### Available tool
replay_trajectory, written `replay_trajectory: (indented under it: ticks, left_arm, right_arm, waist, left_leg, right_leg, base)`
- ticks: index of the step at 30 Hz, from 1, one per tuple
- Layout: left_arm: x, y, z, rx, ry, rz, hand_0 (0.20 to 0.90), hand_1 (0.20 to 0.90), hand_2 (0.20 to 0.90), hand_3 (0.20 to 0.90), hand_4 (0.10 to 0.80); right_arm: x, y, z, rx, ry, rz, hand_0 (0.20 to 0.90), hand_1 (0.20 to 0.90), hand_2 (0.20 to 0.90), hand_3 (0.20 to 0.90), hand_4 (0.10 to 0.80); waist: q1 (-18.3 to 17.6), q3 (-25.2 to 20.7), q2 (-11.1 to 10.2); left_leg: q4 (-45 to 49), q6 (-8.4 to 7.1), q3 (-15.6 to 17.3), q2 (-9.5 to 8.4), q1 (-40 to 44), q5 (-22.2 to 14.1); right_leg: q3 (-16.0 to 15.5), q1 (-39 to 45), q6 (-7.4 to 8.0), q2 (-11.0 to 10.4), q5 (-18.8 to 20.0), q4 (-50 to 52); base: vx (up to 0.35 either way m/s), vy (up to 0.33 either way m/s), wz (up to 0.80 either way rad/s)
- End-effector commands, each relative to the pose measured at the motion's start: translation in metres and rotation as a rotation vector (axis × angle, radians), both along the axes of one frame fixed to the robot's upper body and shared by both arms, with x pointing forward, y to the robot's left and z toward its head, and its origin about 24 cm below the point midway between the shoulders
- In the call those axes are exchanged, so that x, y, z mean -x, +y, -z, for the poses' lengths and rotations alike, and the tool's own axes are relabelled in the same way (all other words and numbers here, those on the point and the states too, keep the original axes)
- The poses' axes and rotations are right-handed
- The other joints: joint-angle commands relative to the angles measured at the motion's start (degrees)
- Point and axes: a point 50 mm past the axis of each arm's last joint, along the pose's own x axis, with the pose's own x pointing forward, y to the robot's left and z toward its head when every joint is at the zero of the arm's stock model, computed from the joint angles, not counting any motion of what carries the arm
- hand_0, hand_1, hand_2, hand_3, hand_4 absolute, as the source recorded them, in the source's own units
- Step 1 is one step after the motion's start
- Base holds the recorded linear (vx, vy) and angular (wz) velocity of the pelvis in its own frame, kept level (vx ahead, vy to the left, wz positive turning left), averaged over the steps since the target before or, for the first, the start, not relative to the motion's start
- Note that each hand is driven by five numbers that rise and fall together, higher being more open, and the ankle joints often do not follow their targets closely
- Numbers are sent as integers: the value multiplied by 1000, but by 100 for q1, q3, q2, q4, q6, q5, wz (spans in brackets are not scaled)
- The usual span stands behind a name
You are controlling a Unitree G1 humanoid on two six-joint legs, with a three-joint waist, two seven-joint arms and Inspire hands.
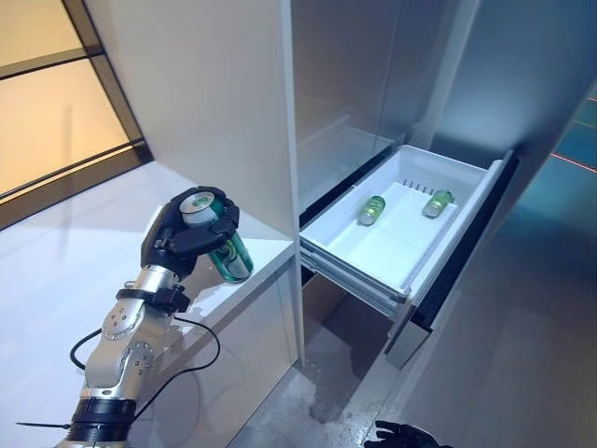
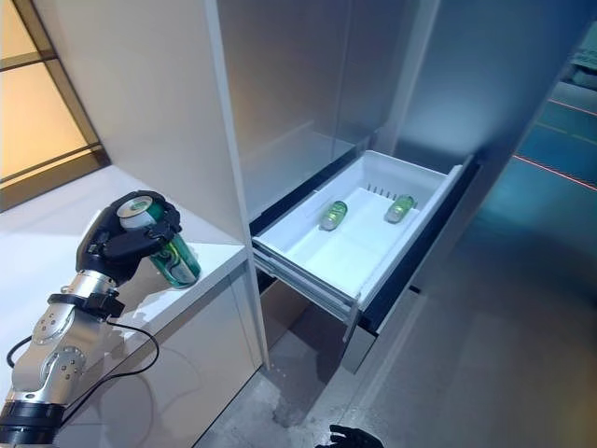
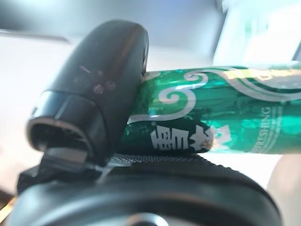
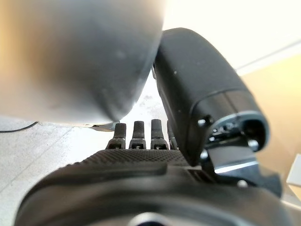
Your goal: Put drinks into fridge and close the fridge
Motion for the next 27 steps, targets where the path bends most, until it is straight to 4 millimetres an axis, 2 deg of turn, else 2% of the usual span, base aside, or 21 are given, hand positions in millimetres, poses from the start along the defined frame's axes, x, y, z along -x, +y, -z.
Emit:
replay_trajectory:
  ticks: [1,6,10,13,15,19,24,25,26,27]
  left_arm:
    - [12,-24,-86,117,-496,178,300,300,300,200,100]
    - [16,-34,-92,165,-552,260,300,300,300,200,100]
    - [18,-42,-99,156,-583,314,300,300,300,200,100]
    - [20,-49,-101,133,-611,344,300,300,300,200,100]
    - [21,-50,-100,124,-617,368,300,300,300,200,100]
    - [21,-54,-97,106,-613,403,300,300,300,200,100]
    - [24,-56,-85,81,-576,474,300,300,300,200,100]
    - [26,-57,-82,78,-569,484,300,300,300,200,100]
    - [26,-57,-81,78,-569,484,300,300,300,200,100]
    - [27,-58,-77,72,-555,496,300,300,300,200,100]
  right_arm:
    - [9,-3,2,8,3,-10,900,900,900,900,800]
    - [1,-4,-2,17,-74,-10,900,900,900,900,800]
    - [-33,8,-21,53,-274,-134,900,900,900,900,800]
    - [-65,27,-48,66,-479,-234,900,900,900,900,800]
    - [-77,35,-62,44,-571,-244,900,900,900,900,800]
    - [-89,43,-82,-16,-694,-242,900,900,900,900,800]
    - [-112,57,-133,-171,-914,-300,900,900,900,900,800]
    - [-115,60,-143,-204,-943,-315,900,900,900,900,800]
    - [-115,60,-143,-204,-942,-315,900,900,900,900,800]
    - [-118,62,-157,-261,-986,-335,900,900,900,900,800]
  waist:
    - [-57,-49,88]
    - [-74,-41,85]
    - [-89,-26,73]
    - [-126,-17,93]
    - [-150,-21,119]
    - [-194,-60,173]
    - [-267,-103,222]
    - [-274,-106,224]
    - [-274,-108,225]
    - [-282,-109,228]
  left_leg:
    - [88,41,12,-139,126,-504]
    - [100,38,-14,-143,87,-495]
    - [147,58,-79,-164,33,-487]
    - [136,70,-169,-193,7,-483]
    - [123,71,-213,-201,9,-481]
    - [106,65,-232,-210,13,-470]
    - [109,52,-214,-204,29,-440]
    - [110,54,-216,-203,28,-434]
    - [110,54,-216,-203,29,-434]
    - [112,55,-221,-201,29,-427]
  right_leg:
    - [144,73,232,311,-671,423]
    - [135,22,214,326,-651,439]
    - [116,-18,212,297,-647,465]
    - [72,-55,205,284,-659,485]
    - [33,-62,207,272,-670,497]
    - [-15,-67,222,265,-663,496]
    - [-36,-73,251,236,-658,524]
    - [-36,-77,252,232,-662,535]
    - [-37,-77,252,232,-663,536]
    - [-42,-83,252,230,-668,557]
  base:
    - [-16,-4,-9]
    - [-9,2,-2]
    - [-34,-16,-3]
    - [-44,7,-1]
    - [-38,16,0]
    - [0,0,0]
    - [0,0,0]
    - [0,0,0]
    - [0,0,0]
    - [0,0,0]
